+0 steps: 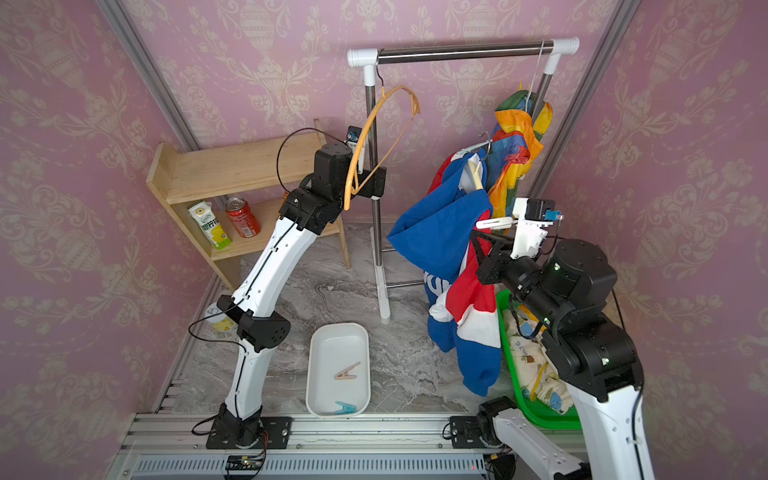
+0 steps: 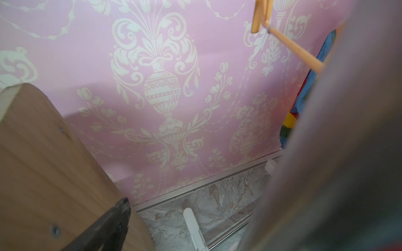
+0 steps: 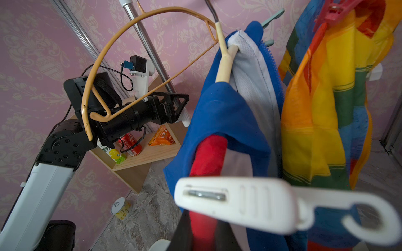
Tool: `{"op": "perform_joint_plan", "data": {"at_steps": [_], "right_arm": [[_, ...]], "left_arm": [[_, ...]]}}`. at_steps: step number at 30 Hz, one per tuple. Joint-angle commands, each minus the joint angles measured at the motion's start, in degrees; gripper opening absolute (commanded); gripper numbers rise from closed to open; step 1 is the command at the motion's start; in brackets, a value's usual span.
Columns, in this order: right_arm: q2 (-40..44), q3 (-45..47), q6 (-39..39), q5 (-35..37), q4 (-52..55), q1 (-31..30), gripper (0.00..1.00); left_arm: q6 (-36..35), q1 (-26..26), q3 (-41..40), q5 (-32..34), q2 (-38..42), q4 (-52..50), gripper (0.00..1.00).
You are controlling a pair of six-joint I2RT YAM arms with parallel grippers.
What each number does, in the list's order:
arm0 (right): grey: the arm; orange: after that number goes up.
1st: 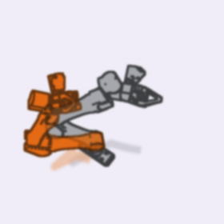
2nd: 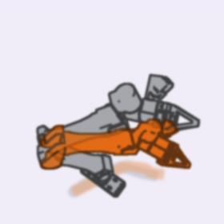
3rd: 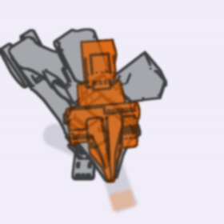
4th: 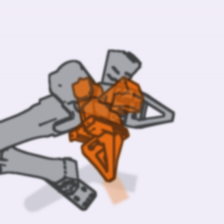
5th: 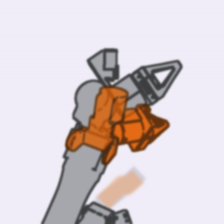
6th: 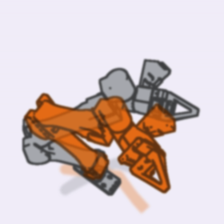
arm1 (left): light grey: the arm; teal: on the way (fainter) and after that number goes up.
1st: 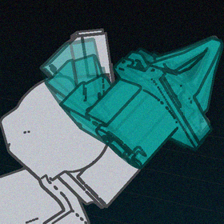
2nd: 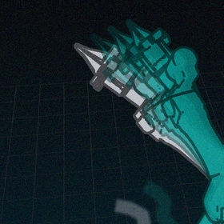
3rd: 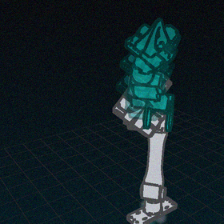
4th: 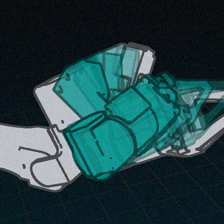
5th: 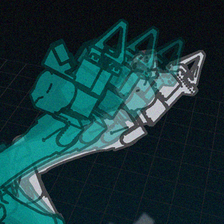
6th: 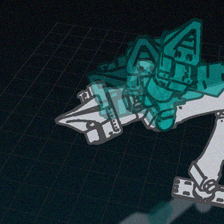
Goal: Remove the clothespins securing jackets to the hanger
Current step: Adjust the clothesline at the center of the board, then adjust the hanger.
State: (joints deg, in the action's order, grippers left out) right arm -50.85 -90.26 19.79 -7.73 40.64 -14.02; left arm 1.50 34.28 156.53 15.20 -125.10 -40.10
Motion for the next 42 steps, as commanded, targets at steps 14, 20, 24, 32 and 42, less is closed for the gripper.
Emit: {"op": "perform_joint_plan", "data": {"at_steps": [14, 20, 24, 32, 42], "right_arm": [[1.12, 0.37, -0.27, -3.45, -6.27, -0.26, 0.0], [0.88, 0.93, -0.74, -4.58, -4.96, -0.21, 0.0], [4.43, 5.86, 0.38, -4.11, -7.47, -1.2, 0.0], [7.07, 7.29, -3.73, -4.14, -4.03, -4.71, 0.0], [10.4, 14.14, -2.13, -1.71, -2.36, -6.19, 0.0]], "left_arm": [[-16.3, 4.66, -29.13, 15.93, 24.13, 5.26, 0.99], [-3.61, 2.66, -43.97, 8.74, 38.1, 12.05, 0.99], [8.62, 1.66, -49.57, 1.3, 48.0, 13.23, 0.99], [40.84, 1.65, -55.21, -25.89, 53.45, 21.06, 0.92], [58.63, 6.75, -64.1, -36.91, 47.01, 35.13, 0.88]]}}
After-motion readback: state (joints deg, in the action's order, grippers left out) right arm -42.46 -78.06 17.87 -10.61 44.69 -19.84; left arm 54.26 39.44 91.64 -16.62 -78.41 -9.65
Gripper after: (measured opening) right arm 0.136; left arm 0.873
